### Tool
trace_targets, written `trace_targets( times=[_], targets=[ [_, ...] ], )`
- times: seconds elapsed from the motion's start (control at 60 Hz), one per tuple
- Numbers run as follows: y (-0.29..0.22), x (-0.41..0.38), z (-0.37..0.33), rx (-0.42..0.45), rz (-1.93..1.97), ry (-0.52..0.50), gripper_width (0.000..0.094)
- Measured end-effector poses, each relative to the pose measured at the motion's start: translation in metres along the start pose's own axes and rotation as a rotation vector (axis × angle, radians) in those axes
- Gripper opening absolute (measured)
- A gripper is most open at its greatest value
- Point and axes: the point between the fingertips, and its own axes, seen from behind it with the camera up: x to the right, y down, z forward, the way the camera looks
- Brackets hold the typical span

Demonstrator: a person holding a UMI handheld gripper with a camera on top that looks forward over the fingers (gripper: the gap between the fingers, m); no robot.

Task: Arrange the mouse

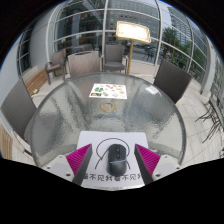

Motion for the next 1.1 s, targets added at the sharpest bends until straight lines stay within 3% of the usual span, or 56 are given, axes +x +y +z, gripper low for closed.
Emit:
trace_targets(
  times=[0.217, 0.483, 0.833, 1.1],
  targets=[
    [-0.036, -0.02, -0.106, 0.129, 0.04, -0.016, 0.0858],
    [-0.026, -0.03, -0.183, 0.207, 0.075, -0.018, 0.0855],
    [0.032, -0.041, -0.216, 0.168, 0.033, -0.01, 0.0858],
    [0.031, -0.036, -0.227, 0.186, 0.022, 0.0, 0.0857]
  ],
)
